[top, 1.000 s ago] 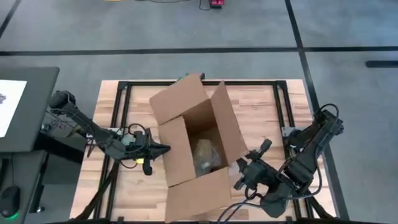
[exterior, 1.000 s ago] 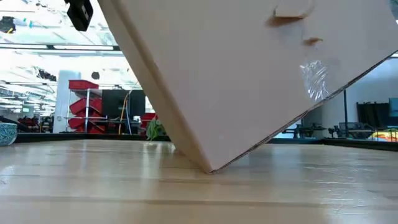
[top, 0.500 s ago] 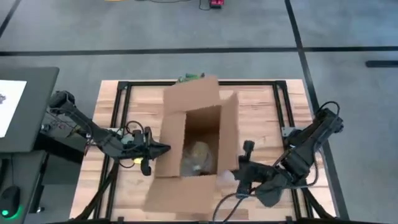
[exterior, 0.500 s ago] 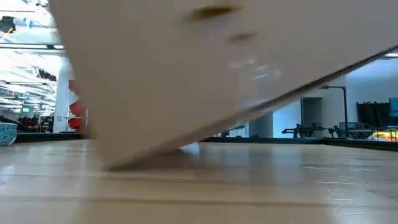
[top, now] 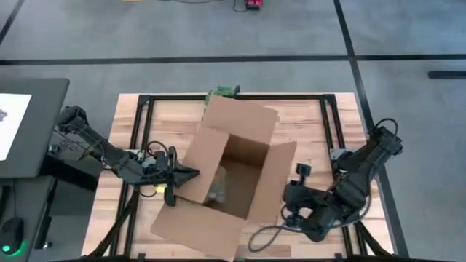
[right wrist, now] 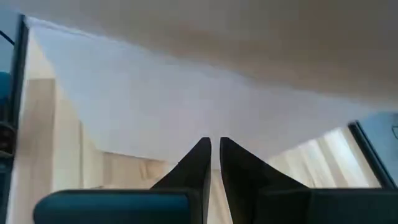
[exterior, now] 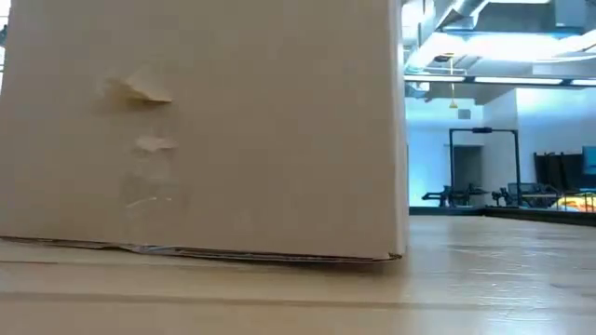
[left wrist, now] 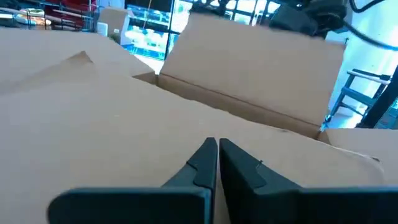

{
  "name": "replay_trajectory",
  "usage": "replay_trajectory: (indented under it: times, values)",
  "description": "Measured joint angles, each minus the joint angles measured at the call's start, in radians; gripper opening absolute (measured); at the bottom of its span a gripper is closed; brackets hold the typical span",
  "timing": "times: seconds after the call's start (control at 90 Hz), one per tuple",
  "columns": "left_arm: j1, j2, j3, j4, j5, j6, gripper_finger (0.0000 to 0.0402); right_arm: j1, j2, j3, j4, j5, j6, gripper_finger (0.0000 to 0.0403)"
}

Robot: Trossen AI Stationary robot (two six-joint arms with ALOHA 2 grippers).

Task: Wrap mug
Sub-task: Close the cardboard box

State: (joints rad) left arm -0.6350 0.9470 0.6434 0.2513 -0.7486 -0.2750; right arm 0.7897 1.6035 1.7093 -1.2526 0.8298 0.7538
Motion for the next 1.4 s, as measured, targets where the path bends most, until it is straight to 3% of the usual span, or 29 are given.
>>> replay_trajectory:
  times: [0.222,0.322,0.478,0.722,0.933,1.078,1.222,1.4]
  values:
    - [0.0,0.003,0.0,-0.003,0.0,-0.014,0.0,0.119,-0.029,0.053,0.008,0.336,-0.003,0.0016]
    - [0.0,0.003,0.0,-0.005,0.0,-0.019,0.0,0.118,-0.029,0.061,0.031,0.372,-0.033,0.001]
    - [0.007,0.04,0.001,0.012,-0.002,-0.029,0.0,0.037,-0.028,0.019,0.191,0.306,-0.184,0.0006]
    - [0.008,0.139,0.001,0.113,-0.001,-0.019,0.0,-0.137,-0.027,-0.052,0.461,0.106,-0.48,0.0006]
    - [0.018,0.216,0.0,0.247,0.011,0.021,0.0,-0.243,-0.013,-0.105,0.479,-0.059,-0.524,0.0006]
    - [0.046,0.295,0.003,0.366,0.072,0.027,0.0,-0.285,-0.013,-0.195,0.501,-0.149,-0.544,0.0006]
    - [0.074,0.342,0.003,0.439,0.146,0.03,0.0,-0.287,-0.018,-0.22,0.514,-0.157,-0.554,0.0006]
    - [0.085,0.342,0.002,0.439,0.166,0.026,0.0,-0.254,-0.039,-0.227,0.633,-0.122,-0.662,0.0006]
